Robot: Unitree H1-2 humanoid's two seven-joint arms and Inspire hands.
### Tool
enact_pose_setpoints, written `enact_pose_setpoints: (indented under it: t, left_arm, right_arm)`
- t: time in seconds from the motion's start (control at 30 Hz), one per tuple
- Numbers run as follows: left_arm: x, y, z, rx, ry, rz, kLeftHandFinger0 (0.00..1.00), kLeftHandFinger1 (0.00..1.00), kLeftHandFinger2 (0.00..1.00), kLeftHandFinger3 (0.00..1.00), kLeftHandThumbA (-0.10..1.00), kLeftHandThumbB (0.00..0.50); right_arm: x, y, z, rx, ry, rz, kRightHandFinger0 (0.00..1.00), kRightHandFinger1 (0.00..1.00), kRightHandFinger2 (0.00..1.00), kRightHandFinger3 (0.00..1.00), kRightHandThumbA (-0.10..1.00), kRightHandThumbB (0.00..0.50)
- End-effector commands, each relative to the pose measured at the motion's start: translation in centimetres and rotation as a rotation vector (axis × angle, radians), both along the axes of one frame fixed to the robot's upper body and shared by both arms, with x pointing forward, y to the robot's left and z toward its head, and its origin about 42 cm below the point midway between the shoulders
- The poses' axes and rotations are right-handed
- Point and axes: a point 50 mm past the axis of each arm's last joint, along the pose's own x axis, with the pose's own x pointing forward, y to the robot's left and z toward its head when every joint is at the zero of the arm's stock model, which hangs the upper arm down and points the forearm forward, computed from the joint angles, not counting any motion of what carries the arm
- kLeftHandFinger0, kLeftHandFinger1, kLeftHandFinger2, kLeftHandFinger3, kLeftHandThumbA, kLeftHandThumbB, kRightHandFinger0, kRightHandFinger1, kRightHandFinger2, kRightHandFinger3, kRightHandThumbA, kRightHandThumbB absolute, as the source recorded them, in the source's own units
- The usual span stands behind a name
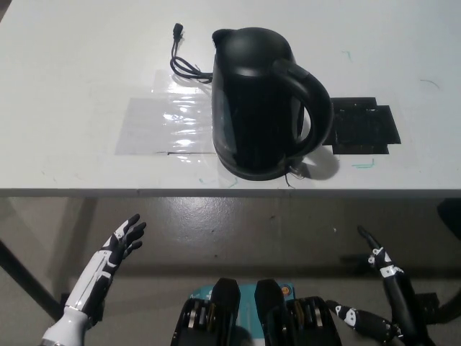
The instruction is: A kettle is kept at the center of the table close to the robot and the robot uses its right index finger to press downwards on the transparent start boiling button
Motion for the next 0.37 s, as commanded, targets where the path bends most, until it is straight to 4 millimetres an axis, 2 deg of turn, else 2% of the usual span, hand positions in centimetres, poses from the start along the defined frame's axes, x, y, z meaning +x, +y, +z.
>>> enact_pose_setpoints:
  t: [0.0,0.2,0.33]
  left_arm:
    - [-0.36,0.55,0.68,0.007,-0.042,-0.005,1.0,1.0,1.0,1.0,1.0,0.325]
    - [-0.48,0.58,0.72,0.015,-0.04,-0.006,1.0,1.0,1.0,1.0,1.0,0.296]
    - [-0.46,0.54,0.66,0.012,-0.038,-0.005,1.0,1.0,1.0,1.0,1.0,0.3]
  right_arm:
    - [0.5,-0.26,0.55,0.072,0.007,0.05,1.0,1.0,1.0,1.0,1.0,0.383]
    - [0.6,-0.24,0.5,0.081,0.013,0.049,1.0,1.0,1.0,1.0,1.0,0.37]
    - [0.64,-0.31,0.41,0.075,0.016,0.049,1.0,1.0,1.0,1.0,1.0,0.369]
